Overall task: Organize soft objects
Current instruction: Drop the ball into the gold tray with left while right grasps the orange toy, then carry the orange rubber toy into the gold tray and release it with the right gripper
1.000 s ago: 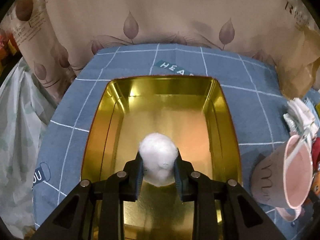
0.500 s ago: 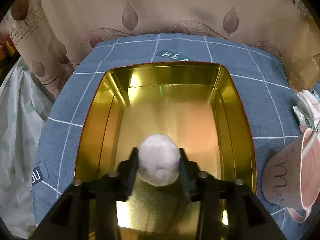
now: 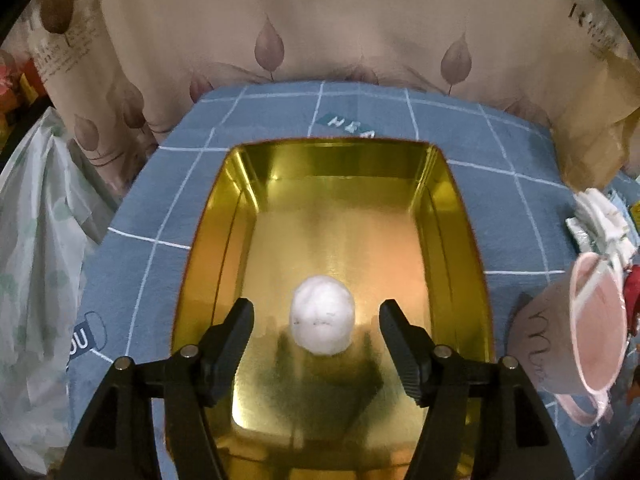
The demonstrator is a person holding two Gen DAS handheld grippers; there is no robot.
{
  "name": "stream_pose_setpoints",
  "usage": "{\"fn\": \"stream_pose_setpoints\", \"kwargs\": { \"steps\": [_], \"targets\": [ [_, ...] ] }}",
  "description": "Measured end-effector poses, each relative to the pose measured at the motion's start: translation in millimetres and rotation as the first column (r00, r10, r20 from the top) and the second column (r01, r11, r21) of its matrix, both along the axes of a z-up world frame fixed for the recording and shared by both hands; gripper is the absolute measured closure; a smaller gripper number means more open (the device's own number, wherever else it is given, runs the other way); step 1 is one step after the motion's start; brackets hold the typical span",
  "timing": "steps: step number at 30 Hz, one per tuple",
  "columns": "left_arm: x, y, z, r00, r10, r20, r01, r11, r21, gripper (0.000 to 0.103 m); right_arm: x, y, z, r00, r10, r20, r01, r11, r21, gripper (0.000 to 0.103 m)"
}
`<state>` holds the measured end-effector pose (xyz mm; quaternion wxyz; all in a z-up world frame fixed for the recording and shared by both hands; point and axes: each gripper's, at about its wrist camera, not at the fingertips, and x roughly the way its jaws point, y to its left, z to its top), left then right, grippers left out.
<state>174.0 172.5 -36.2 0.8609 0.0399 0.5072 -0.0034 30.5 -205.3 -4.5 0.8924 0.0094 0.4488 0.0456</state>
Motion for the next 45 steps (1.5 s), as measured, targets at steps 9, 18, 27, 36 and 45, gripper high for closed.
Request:
{"fn": "stream_pose_setpoints", "kwargs": {
  "steps": [9, 18, 27, 36, 45],
  "targets": [
    [-51.2, -6.5, 32.2, 0.988, 0.054, 0.147, -0.060, 0.997, 0.040, 0.036, 2.4, 22.2, 19.9, 0.997, 0.058, 0.049, -0.057, 0.998, -0.029, 0.035],
    [-92.1, 1.9, 49.3, 0.966, 0.111, 0.233, -0.137, 0.986, 0.099, 0.036, 20.5, 70.3, 37.9, 0.982, 0.173, 0.072, -0.169, 0.984, -0.061, 0.035],
    [-115.4, 37.9, 41.6, 0.953, 0.221, 0.205, -0.234, 0.971, 0.041, 0.036, 57.6, 148.6, 68.1, 0.937, 0.327, 0.123, -0.319, 0.944, -0.081, 0.035],
    [-119.1, 65.3, 36.5, 0.937, 0.284, 0.205, -0.292, 0.956, 0.007, 0.036, 122.9, 244.1, 64.5, 0.894, 0.441, 0.081, -0.436, 0.897, -0.078, 0.035],
    [-117.4, 93.0, 31.7, 0.903, 0.378, 0.203, -0.383, 0.924, -0.014, 0.036, 174.2, 311.9, 20.1, 0.881, 0.470, -0.050, -0.472, 0.877, -0.089, 0.035]
  ]
}}
